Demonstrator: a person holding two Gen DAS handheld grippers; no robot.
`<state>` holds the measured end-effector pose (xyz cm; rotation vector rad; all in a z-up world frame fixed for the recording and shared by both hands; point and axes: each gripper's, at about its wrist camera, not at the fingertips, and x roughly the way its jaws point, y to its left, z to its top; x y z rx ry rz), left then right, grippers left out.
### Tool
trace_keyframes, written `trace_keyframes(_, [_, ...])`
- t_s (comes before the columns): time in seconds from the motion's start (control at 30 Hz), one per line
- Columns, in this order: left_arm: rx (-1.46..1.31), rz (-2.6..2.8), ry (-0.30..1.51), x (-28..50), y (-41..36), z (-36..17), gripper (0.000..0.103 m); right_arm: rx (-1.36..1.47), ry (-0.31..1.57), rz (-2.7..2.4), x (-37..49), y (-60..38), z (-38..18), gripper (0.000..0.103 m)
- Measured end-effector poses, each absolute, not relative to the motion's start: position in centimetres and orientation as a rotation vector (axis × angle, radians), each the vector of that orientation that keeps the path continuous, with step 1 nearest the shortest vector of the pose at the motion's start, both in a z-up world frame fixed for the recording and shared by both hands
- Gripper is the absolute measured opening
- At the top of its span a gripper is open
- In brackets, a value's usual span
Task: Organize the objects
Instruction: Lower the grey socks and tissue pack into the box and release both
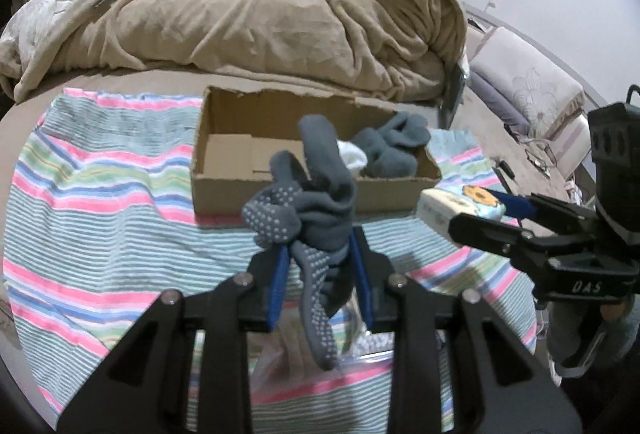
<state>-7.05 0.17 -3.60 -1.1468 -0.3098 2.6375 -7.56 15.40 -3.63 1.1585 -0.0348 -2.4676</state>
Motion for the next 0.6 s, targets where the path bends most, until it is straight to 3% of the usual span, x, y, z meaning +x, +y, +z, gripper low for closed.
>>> trace_keyframes(0.6, [-0.972, 2.732, -0.293, -9.3, -1.8, 1.5, 0.03, 1.049, -0.019, -2.503, -10.4, 15.2, -0.6, 0.074])
